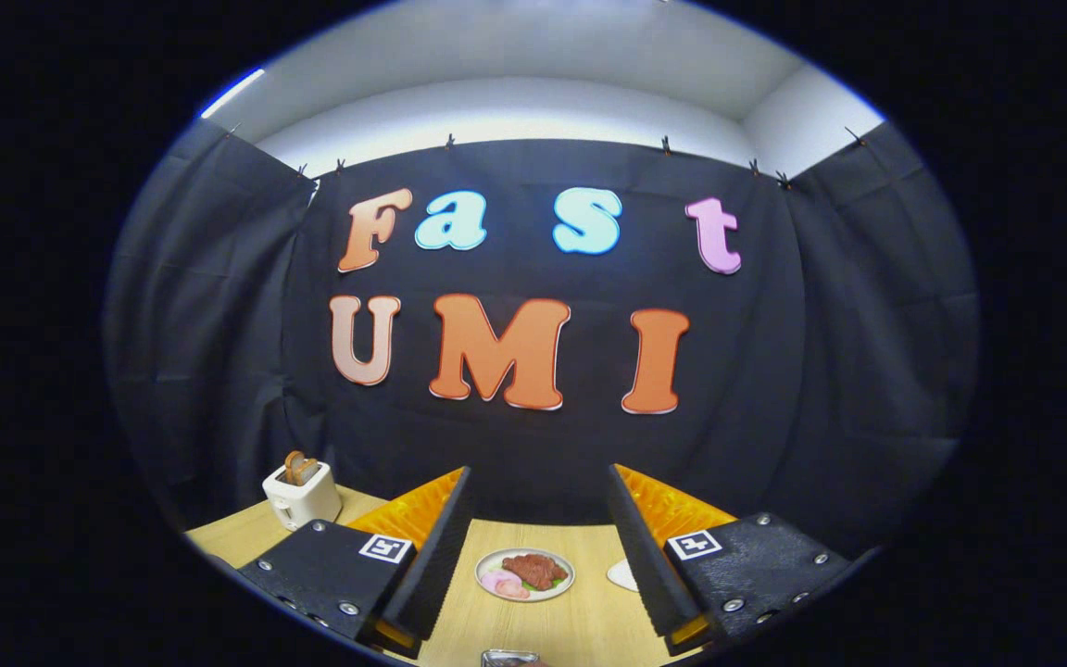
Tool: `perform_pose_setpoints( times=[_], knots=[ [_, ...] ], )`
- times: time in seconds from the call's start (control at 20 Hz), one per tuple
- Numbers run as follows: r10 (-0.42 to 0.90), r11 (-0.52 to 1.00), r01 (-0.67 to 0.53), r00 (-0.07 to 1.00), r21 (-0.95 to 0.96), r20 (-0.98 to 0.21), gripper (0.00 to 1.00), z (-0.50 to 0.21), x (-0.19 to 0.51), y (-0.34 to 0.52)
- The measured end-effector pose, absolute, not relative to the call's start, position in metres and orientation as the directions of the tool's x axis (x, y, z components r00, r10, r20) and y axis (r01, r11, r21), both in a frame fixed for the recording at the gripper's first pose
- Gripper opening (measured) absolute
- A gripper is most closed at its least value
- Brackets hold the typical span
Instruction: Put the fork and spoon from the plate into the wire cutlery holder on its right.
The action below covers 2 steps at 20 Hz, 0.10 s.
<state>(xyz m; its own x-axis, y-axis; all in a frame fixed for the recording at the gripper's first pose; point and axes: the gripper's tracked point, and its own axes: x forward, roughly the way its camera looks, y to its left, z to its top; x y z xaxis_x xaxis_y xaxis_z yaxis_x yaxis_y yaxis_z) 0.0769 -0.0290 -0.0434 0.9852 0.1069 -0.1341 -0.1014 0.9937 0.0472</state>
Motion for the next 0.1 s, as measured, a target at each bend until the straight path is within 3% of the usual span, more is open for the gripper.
perform_pose_setpoints(
  times=[0.1],
  knots=[
    [0.101,0.995,-0.098,0.992,0.036,-0.074,0.88,-0.023,0.076,-0.029]
  ],
)
